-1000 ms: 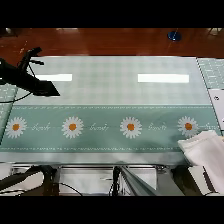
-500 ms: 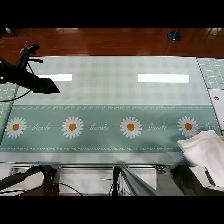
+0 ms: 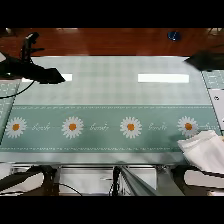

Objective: Fold the shirts.

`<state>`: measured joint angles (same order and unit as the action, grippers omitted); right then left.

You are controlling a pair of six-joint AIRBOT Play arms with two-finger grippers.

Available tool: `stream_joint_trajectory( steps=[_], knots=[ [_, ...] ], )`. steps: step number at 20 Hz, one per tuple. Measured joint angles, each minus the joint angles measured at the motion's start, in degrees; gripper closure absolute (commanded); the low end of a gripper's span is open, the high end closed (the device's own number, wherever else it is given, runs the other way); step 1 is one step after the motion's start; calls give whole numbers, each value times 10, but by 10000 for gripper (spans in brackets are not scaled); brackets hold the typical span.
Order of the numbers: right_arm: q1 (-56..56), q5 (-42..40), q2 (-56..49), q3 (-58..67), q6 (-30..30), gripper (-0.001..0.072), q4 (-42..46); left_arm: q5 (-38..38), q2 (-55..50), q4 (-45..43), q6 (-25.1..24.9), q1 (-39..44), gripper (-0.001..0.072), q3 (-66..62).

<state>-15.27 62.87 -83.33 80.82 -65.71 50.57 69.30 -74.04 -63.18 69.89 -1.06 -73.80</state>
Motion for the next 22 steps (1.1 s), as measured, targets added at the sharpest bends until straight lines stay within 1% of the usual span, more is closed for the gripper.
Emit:
stream_joint_trajectory(
  steps=[1,2,3,4,5,6,9,11,12,14,17,20,21,22],
  knots=[
    [57,33,-5,14,-22,453,91,0,-1,-45,18,19,331,-2],
    [102,68,-10,24,-45,391,183,-3,-3,-87,34,37,330,-3],
    [134,96,-12,30,-65,355,255,-7,-6,-126,49,57,328,-4],
    [158,123,-14,34,-82,340,309,-13,-10,-152,59,75,262,-5],
    [174,143,-15,35,-95,322,337,-21,-17,-175,68,93,98,-6],
    [184,160,-16,33,-105,321,349,-25,-23,-191,73,108,30,-6],
    [202,191,-15,12,-122,331,333,-35,-45,-221,85,145,31,-7],
    [211,199,-12,-10,-129,383,316,-39,-56,-233,91,158,40,-7],
    [214,197,-8,-24,-134,383,315,-40,-60,-236,97,161,40,-7],
    [218,176,10,-58,-143,384,320,-42,-66,-241,110,164,40,-7],
    [221,119,51,-108,-149,383,329,-42,-69,-244,124,166,42,-7],
    [222,73,77,-134,-152,374,347,-32,-74,-243,151,167,43,-7],
    [222,63,82,-138,-154,313,351,-26,-77,-243,162,167,44,-7],
    [222,50,85,-141,-160,231,354,-18,-81,-243,175,167,44,-7]
  ],
)
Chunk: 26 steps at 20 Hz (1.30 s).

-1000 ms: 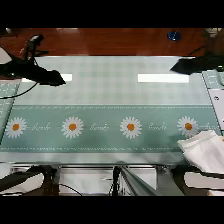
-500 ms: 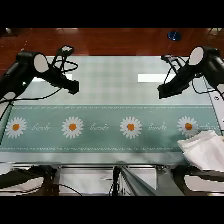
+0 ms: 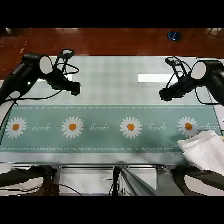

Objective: Fold the shirts.

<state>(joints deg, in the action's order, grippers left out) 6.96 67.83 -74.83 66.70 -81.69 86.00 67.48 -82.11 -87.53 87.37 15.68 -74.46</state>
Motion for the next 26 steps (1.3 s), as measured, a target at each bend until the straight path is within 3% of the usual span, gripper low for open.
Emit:
stream_joint_trajectory(
  steps=[7,26],
  knots=[
    [0,-44,7,-8,-43,234,12,30,-28,1,60,0,42,0],
    [0,-53,8,-8,-51,234,14,36,-36,1,71,0,42,0]
  ],
)
